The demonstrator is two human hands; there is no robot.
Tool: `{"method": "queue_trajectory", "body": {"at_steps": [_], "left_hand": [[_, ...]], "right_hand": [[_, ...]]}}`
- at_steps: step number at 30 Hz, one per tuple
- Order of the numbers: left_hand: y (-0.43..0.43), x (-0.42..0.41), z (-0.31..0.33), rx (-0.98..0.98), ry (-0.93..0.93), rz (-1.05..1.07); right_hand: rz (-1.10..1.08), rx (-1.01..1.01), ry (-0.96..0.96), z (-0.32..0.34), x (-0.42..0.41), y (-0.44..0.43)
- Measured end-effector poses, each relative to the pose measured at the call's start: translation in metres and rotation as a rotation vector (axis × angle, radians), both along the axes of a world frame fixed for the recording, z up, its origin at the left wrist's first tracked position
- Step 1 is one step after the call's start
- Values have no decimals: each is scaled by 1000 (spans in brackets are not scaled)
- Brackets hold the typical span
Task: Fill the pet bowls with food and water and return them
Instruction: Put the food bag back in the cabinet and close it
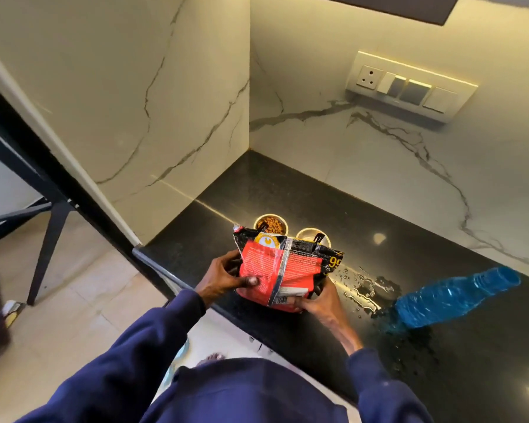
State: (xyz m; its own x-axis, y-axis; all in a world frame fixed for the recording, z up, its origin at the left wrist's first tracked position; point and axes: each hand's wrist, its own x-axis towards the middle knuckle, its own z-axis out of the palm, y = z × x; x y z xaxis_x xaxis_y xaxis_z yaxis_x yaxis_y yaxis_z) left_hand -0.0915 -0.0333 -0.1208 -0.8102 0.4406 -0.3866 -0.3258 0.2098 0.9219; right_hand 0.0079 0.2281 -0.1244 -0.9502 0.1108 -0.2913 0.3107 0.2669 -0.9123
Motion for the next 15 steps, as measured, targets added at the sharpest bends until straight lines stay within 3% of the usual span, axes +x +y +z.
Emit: {"method": "queue_trajectory", "body": {"at_steps": [10,15], "left_hand": [[-5,-26,102,175,225,-27],[11,-40,171,335,304,-6]], "right_hand": [[-248,-130,300,86,6,-55],[-369,-95,464,153,2,-77]]}}
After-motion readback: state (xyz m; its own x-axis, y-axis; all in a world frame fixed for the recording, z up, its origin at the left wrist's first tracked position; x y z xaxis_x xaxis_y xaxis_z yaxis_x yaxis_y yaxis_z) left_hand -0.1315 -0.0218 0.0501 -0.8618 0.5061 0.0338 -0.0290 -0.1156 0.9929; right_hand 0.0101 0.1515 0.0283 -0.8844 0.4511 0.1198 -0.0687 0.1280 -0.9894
